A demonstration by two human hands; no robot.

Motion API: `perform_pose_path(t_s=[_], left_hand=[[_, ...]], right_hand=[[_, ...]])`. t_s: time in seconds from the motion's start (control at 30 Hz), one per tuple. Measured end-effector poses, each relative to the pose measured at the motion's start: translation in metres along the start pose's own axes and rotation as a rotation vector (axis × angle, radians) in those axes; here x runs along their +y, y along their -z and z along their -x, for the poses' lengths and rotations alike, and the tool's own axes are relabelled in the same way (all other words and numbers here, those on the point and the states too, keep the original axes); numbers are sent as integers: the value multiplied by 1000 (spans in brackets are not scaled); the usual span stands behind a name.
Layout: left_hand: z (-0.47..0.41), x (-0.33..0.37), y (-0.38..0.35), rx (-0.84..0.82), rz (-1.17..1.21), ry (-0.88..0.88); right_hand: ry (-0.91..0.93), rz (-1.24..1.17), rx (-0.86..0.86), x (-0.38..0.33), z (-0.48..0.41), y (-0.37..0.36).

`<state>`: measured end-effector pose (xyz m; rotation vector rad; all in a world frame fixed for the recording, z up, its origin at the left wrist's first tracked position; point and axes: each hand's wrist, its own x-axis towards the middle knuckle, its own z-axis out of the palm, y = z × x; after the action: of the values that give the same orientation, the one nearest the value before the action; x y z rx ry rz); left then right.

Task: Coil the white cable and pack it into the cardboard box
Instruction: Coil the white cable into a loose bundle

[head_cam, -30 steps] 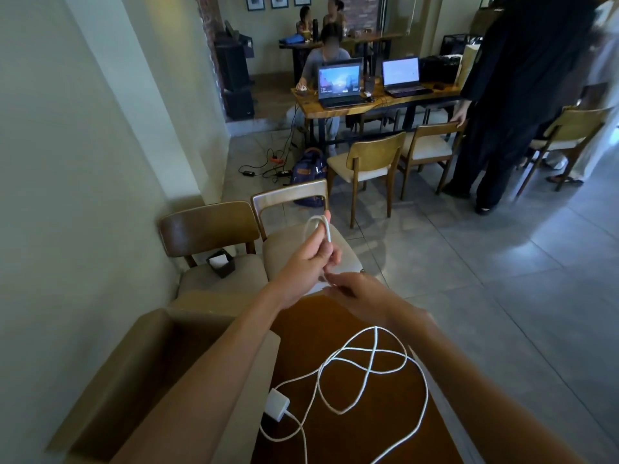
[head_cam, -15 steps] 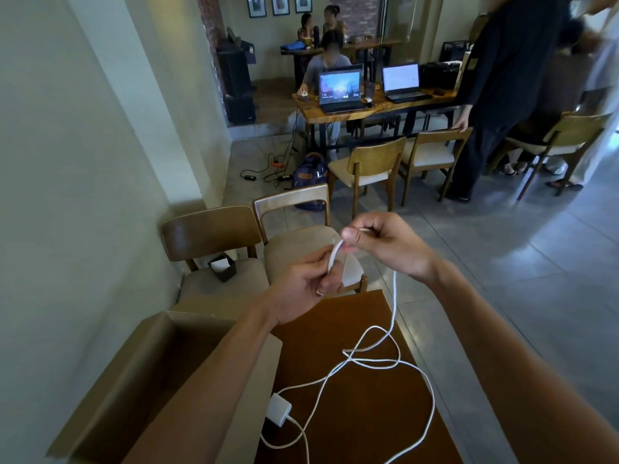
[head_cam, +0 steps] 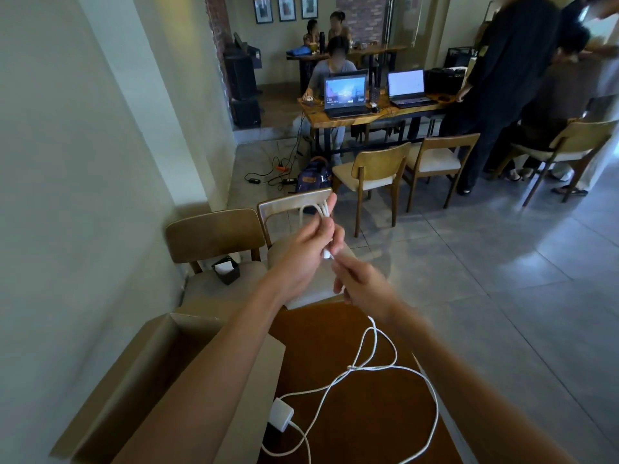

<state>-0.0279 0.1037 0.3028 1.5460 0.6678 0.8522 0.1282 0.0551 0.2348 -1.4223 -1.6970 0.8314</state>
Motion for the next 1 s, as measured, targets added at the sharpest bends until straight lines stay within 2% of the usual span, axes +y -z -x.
perform_pose_path(t_s=[0.07,0.23,0.4,0.53,0.63,0.7,0.8,0.87,0.93,1.0], left_hand=[[-2,-3,3,22,-114,23],[6,-9,2,-71,-372,119],[23,-12,2,-206,-442,160],[33,-4,3,-296,-369,170],[41,-3,9,-317,-260,187],[41,-3,9,-374,-279,215],[40,3,7,-565,-176,233],[41,10,8,-675,-82,164],[40,11,9,-637,-68,71],[30,13,11,-465,-52,4]], right_hand=[[61,120,-84,-2,7,-1],[148,326,-252,-20,14,25],[142,257,-363,-40,14,58],[226,43,-428,-51,10,80],[268,-40,-304,-51,2,87],[306,-89,-218,-50,-5,87],[386,-195,-168,-49,-13,84],[388,-318,-54,-47,-16,79],[361,-383,97,-40,-16,69],[321,-386,156,-32,-13,52]])
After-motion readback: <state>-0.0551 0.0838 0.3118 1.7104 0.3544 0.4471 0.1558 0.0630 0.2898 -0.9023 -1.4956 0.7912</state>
